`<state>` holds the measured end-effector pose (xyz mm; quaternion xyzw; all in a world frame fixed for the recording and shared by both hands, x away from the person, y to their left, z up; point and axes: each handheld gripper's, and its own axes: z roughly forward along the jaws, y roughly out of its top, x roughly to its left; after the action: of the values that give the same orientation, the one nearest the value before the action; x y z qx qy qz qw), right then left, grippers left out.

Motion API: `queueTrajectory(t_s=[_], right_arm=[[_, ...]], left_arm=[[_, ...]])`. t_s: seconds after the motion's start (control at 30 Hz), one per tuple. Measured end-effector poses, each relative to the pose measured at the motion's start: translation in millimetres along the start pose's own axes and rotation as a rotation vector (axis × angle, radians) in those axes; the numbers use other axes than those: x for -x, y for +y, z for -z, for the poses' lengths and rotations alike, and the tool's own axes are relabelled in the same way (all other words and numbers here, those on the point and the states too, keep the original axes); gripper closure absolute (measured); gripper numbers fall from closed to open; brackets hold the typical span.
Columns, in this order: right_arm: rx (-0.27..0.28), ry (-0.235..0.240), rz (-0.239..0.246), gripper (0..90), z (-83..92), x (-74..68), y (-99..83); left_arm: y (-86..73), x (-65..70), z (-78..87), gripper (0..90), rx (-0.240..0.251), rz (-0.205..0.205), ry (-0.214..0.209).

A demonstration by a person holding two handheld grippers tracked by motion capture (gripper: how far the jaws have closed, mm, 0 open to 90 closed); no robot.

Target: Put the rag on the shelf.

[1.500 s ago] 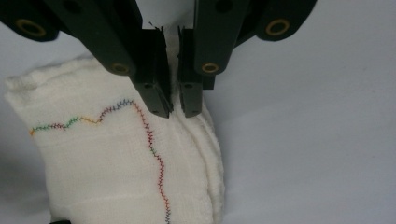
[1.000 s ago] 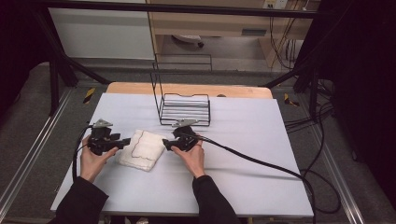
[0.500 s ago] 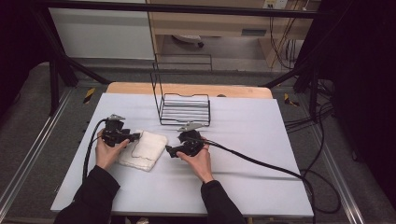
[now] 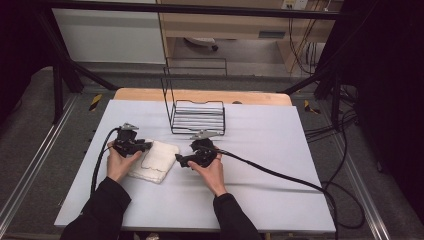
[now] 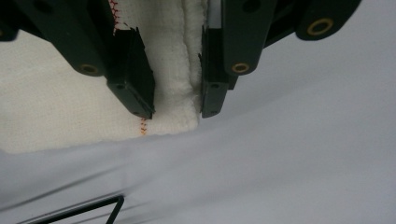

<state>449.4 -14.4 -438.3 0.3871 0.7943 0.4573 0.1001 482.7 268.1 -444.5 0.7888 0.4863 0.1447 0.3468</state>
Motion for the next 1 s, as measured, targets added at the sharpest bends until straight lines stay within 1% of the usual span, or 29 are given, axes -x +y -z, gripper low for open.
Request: queueTrajectory(t_s=[0.1, 0.17, 0.2, 0.23, 0.3, 0.33, 0.4, 0.43, 0.47, 0.5, 0.53, 0.57, 0.6, 0.7, 0.73, 0.8, 0.87, 0.9, 0.93, 1.0], right_arm=[[0.003, -0.004, -0.011, 11.9, -1.9, 0.3, 1.3], [-0.007, -0.013, -0.012, 11.1, -5.1, -0.6, 3.3], [-0.003, -0.001, -0.020, 13.1, -8.8, -0.9, 4.7], [-0.004, 0.005, -0.031, 13.2, -10.4, -0.4, 5.0], [-0.012, -0.003, -0.028, 13.8, -12.4, -0.1, 5.5], [-0.029, -0.029, -0.029, 14.9, -17.1, -0.2, 6.8], [-0.029, -0.032, -0.028, 18.0, -21.5, -2.1, 8.0], [-0.029, -0.032, -0.028, 18.0, -21.5, -2.1, 8.0], [-0.023, -0.025, -0.036, 20.0, -23.2, -3.2, 8.4], [-0.014, -0.029, -0.051, 23.9, -27.7, -4.1, 9.4], [-0.015, -0.038, -0.049, 27.3, -30.1, -4.7, 9.8], [-0.015, -0.038, -0.049, 27.3, -30.1, -4.7, 9.8], [-0.024, -0.047, -0.028, 32.4, -35.0, -6.1, 10.3], [-0.042, -0.054, -0.045, 38.8, -40.8, -7.1, 9.8], [-0.046, -0.061, -0.043, 41.2, -42.3, -6.9, 9.4], [-0.054, -0.063, -0.052, 43.9, -44.5, -6.4, 8.3], [-0.058, -0.062, -0.056, 45.4, -45.2, -6.1, 7.8], [-0.060, -0.057, -0.059, 47.1, -45.8, -6.1, 7.3], [-0.061, -0.049, -0.068, 51.1, -46.6, -6.3, 7.0], [-0.066, -0.042, -0.075, 53.8, -47.0, -6.6, 6.8]], left_arm=[[0.9, -0.6, 0.5, 67.6, -0.009, 0.017, -0.013], [1.7, 0.2, 1.0, 72.6, -0.019, 0.017, -0.022], [1.8, 0.6, 1.1, 75.9, -0.021, 0.017, -0.022], [1.8, 1.0, 1.2, 77.0, -0.021, 0.017, -0.022], [1.5, 1.5, 1.9, 77.9, -0.020, 0.010, -0.018], [1.2, 2.1, 2.1, 79.1, -0.019, 0.010, -0.016], [0.9, 3.6, 2.3, 80.0, -0.017, 0.006, -0.008], [0.9, 4.6, 2.2, 80.0, -0.016, 0.001, -0.002], [1.2, 5.3, 2.3, 80.2, -0.018, -0.002, 0.003], [1.3, 5.8, 2.2, 80.4, -0.019, -0.004, 0.006], [1.4, 5.9, 2.1, 80.4, -0.020, -0.006, 0.006], [1.5, 5.7, 2.0, 80.4, -0.021, -0.003, 0.005], [1.4, 5.4, 1.9, 80.4, -0.020, -0.001, 0.003], [0.9, 4.5, 1.8, 80.3, -0.017, 0.000, -0.002], [0.8, 4.5, 1.8, 80.3, -0.016, -0.001, -0.002], [0.6, 5.0, 1.9, 80.3, -0.015, -0.006, 0.000], [0.7, 5.8, 1.6, 80.3, -0.013, -0.014, 0.004], [0.8, 5.9, 1.6, 80.2, -0.014, -0.015, 0.006], [0.8, 5.9, 1.7, 80.2, -0.014, -0.016, 0.007], [0.7, 5.7, 1.7, 80.2, -0.013, -0.014, 0.004]])
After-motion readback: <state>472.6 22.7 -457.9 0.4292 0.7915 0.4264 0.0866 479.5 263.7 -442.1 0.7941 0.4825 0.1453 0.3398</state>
